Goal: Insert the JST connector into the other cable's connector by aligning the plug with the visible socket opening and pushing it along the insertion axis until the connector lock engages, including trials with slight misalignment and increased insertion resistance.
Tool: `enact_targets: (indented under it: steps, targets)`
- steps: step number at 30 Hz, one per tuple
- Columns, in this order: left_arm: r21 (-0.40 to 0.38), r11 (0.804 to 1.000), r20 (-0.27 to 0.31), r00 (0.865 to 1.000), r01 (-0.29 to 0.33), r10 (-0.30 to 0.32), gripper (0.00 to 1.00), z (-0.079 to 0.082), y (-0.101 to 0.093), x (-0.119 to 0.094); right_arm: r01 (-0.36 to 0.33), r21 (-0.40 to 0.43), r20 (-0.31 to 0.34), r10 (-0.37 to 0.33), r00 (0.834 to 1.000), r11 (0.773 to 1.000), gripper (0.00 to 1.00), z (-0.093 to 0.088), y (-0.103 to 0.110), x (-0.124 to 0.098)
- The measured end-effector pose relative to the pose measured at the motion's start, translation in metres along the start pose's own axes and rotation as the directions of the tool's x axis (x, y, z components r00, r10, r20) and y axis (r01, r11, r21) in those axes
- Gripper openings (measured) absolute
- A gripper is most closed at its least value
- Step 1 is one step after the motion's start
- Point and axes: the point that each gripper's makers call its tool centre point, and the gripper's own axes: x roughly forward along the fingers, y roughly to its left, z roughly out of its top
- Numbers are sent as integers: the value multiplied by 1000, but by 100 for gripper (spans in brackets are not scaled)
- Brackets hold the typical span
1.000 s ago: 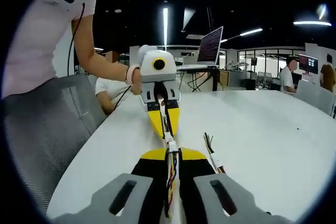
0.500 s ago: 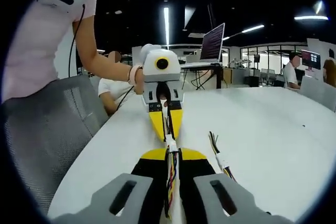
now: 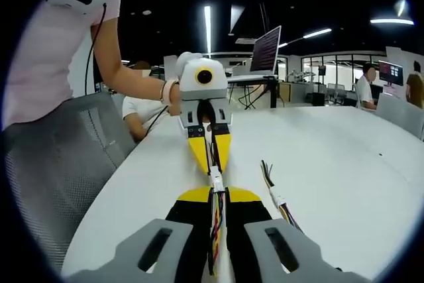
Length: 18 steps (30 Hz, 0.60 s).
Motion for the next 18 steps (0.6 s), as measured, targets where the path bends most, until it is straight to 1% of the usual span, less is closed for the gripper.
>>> enact_targets:
  steps: [1,3,5,6,9,13,18]
  targets:
    - [-1,1000,2,1000,0,0,0,1,0,0,-4,8,3,4,1000,1000,3,0,1,0]
    - [1,1000,2,1000,1,-1,0,2,-1,0,1,-4,-14,-1,1000,1000,3,-3,2,1]
    - [14,1000,-20,1000,7,-6,0,-1,-2,1,-1,2,1,1,1000,1000,3,0,3,1]
    - [12,1000,-21,1000,10,-9,0,-2,-3,1,-3,5,3,3,1000,1000,3,1,4,2]
    - [-11,1000,-8,1000,22,-22,0,-1,-6,2,-4,-5,-3,4,1000,1000,3,2,4,3]
    - [-15,1000,-12,1000,17,-17,0,-3,-5,3,-7,-15,-13,7,1000,1000,3,0,6,4]
    - [-17,1000,-7,1000,14,-14,0,-1,-5,4,9,-9,-10,-9,1000,1000,3,0,2,1]
